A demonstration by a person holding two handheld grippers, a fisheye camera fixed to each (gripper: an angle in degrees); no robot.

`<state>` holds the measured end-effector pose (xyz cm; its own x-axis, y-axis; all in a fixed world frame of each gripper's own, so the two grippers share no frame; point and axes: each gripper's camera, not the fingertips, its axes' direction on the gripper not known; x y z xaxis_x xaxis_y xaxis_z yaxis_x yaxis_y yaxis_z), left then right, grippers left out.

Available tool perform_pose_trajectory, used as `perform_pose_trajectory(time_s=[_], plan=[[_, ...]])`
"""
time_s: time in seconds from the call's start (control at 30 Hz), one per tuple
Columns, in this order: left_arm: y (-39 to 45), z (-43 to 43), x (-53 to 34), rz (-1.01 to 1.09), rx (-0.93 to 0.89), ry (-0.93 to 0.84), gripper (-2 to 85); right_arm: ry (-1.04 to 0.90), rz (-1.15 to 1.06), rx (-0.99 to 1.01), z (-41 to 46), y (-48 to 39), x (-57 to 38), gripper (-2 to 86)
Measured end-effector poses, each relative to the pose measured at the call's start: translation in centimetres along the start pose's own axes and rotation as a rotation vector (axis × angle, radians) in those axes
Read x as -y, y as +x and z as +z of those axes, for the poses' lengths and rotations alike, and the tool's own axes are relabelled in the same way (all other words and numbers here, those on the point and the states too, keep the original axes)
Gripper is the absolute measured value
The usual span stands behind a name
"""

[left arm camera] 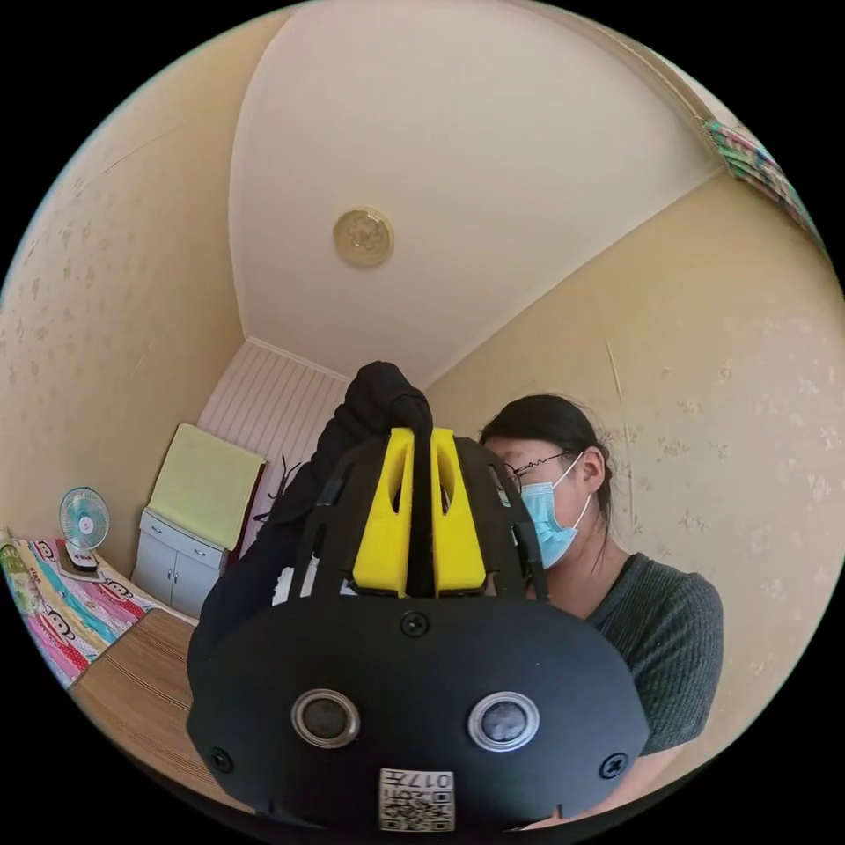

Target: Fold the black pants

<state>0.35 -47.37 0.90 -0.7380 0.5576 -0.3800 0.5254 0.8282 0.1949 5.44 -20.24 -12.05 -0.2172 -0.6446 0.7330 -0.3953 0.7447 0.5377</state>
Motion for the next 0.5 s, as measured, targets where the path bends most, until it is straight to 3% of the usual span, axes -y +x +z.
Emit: perform_pose_trajectory(time_s=[0.13,0.3,0.4,0.47,0.5], plan=[[1.0,0.5,0.8,-0.019,-0.162,-0.014,2.1,0.085,0.026,0.11,2.4,3.3,-1.2,22.9],[1.9,2.3,2.5,-0.037,-0.395,-0.02,2.0,0.286,0.099,0.578,6.4,9.5,-3.8,24.4],[2.3,3.7,3.0,-0.056,-0.515,-0.016,2.2,0.385,0.124,0.762,8.2,11.0,-3.2,25.5],[2.3,4.1,3.3,-0.079,-0.527,-0.01,2.2,0.408,0.06,0.862,8.4,10.5,-2.2,23.9],[2.4,3.8,3.6,-0.088,-0.506,-0.004,2.3,0.462,0.005,0.922,7.5,10.2,-1.9,16.8]])
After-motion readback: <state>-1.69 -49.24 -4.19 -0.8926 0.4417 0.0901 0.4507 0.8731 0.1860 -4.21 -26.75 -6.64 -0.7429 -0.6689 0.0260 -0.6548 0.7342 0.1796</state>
